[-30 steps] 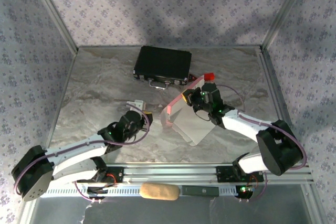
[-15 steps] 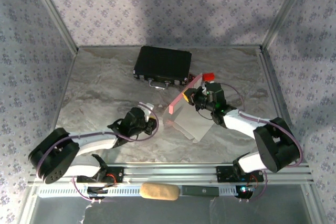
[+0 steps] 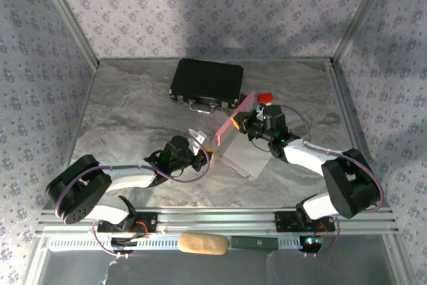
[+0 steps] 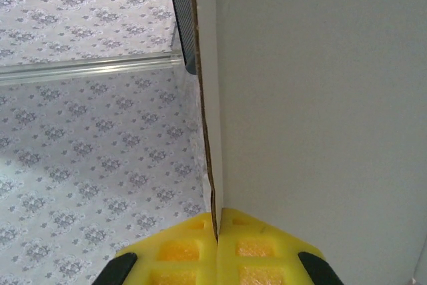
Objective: Fold the paper box
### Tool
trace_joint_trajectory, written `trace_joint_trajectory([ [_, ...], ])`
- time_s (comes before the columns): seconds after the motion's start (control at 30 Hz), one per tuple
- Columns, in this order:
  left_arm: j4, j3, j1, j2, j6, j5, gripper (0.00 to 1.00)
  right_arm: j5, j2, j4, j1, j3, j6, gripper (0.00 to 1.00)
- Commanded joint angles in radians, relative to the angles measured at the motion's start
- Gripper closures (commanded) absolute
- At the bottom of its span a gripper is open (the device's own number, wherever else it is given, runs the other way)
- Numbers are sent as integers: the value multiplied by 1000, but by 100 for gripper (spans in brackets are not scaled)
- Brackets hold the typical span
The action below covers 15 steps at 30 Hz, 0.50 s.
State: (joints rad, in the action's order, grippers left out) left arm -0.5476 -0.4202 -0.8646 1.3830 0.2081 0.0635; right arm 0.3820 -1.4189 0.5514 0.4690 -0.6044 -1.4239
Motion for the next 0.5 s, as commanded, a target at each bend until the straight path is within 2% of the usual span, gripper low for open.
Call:
trace_joint_trajectory([
  [0.0,-63,-23,-26,-2,-15,-21,70,11,-16,37,3,-4,0,100],
  [0.33,-58,-75,-66,31,-13,-65,65,19,-39,115,5,17,2,100],
  [0.47,-56,-78,-81,40,-10,-118,62,26,-48,186,0,44,-4,100],
])
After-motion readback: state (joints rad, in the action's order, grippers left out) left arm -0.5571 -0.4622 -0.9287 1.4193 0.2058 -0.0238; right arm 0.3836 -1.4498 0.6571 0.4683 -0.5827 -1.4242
